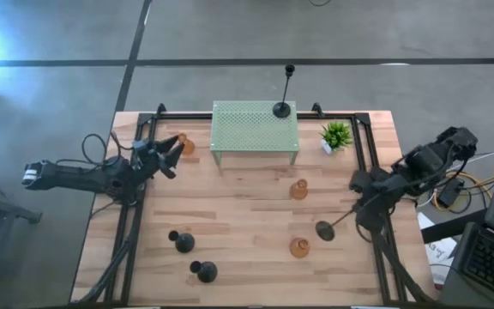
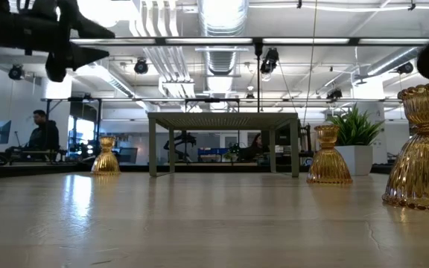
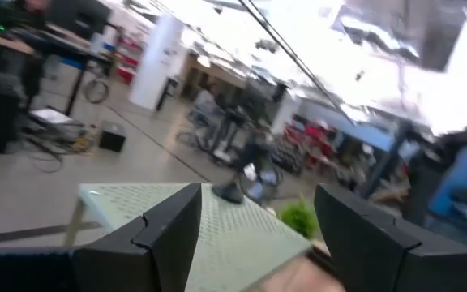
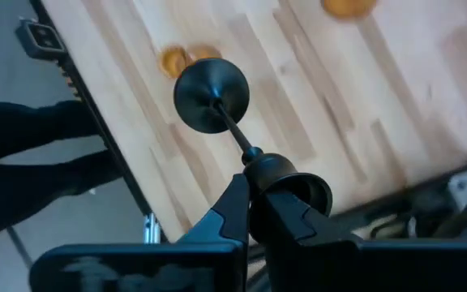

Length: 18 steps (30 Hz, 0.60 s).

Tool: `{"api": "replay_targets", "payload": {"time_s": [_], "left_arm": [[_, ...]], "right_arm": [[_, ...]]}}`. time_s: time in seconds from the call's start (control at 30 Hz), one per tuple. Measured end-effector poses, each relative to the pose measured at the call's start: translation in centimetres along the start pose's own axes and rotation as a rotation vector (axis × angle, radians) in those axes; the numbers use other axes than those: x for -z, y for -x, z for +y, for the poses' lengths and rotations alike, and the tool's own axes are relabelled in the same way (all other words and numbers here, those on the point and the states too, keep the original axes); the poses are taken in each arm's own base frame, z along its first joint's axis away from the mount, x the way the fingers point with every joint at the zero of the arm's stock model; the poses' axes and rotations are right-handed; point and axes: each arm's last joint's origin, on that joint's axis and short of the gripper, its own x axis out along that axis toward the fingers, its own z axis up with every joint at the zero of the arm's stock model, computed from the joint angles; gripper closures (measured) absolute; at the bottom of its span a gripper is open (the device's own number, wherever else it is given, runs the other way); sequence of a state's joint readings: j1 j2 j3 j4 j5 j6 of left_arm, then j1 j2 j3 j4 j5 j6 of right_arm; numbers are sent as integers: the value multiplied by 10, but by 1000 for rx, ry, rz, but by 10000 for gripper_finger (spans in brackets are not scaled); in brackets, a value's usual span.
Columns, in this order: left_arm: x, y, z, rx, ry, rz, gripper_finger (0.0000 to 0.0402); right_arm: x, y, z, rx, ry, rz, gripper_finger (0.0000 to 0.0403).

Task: Pick & Place candle stick holders
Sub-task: Put the right black candle holder on the shelf aligned with the other black candle holder

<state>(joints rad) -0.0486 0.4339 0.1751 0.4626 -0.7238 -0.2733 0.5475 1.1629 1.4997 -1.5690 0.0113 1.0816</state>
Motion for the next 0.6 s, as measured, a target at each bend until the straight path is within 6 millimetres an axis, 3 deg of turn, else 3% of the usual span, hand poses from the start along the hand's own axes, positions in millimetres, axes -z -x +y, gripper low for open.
{"api": "replay_targets", "payload": {"time_s": [0.33,0.6], "left_arm": [[-41,-8,-27,164,-112,328,156],[-83,-18,-51,246,-157,359,156]], "right_arm": [[-73,11,18,-3,270,-65,392],[-136,15,20,24,428,-133,392]]}}
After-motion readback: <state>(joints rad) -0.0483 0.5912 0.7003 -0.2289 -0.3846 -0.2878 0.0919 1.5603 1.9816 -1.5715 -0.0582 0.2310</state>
